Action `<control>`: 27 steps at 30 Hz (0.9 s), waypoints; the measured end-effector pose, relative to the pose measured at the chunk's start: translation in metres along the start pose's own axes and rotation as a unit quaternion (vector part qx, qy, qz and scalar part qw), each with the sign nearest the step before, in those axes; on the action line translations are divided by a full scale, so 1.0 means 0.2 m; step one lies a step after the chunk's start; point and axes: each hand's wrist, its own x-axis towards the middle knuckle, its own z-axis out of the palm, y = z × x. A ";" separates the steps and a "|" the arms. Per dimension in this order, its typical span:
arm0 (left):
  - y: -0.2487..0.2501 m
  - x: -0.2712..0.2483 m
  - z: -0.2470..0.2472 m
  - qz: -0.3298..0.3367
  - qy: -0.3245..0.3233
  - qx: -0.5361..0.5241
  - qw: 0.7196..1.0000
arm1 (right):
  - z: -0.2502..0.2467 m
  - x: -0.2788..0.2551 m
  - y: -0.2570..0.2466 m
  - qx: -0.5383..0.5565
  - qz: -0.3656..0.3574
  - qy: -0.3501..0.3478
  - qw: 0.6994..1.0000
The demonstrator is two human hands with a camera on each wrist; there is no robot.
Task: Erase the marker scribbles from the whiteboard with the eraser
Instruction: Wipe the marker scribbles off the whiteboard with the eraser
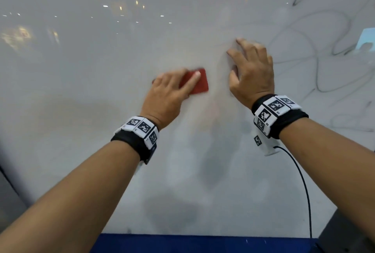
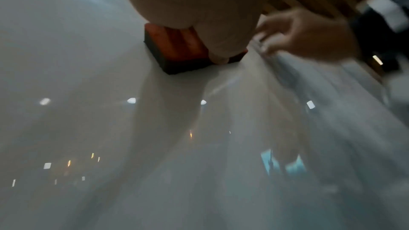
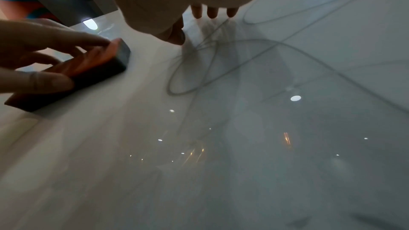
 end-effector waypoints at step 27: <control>0.19 0.07 0.06 0.049 -0.003 0.044 0.998 | 0.01 -0.08 0.14 -0.077 -0.043 -0.048 0.995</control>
